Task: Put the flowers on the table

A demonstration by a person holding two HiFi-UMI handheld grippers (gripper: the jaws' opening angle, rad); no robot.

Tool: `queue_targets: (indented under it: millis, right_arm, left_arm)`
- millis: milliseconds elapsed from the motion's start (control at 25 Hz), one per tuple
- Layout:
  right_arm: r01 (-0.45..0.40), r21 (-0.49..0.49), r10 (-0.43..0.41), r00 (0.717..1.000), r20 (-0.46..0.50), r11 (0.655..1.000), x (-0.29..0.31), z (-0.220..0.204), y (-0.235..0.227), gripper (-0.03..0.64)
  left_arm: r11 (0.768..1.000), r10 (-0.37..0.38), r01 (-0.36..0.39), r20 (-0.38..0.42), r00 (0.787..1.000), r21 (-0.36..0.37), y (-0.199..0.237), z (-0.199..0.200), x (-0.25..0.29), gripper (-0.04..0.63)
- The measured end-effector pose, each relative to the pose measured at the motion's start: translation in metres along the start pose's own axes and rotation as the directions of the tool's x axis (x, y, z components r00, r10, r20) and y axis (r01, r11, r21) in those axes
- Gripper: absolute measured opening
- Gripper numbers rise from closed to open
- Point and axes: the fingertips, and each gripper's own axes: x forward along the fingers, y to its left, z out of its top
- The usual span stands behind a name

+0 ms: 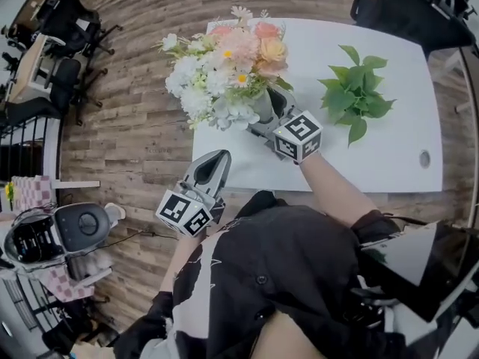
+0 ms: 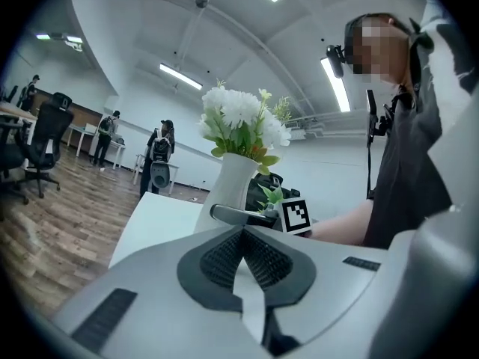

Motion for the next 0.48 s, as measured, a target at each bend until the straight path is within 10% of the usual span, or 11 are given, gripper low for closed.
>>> queue_targets:
  millis: [480]
  right_arm:
    - [0.032,0.004,-0.032,0.999,-0.021,0.999,-0.010,0.012,0.018,0.466]
  left_arm:
    - [0.995,0.085,-0.087,0.055,0.995,0.046,-0.032,0.016,-0.065,0.012]
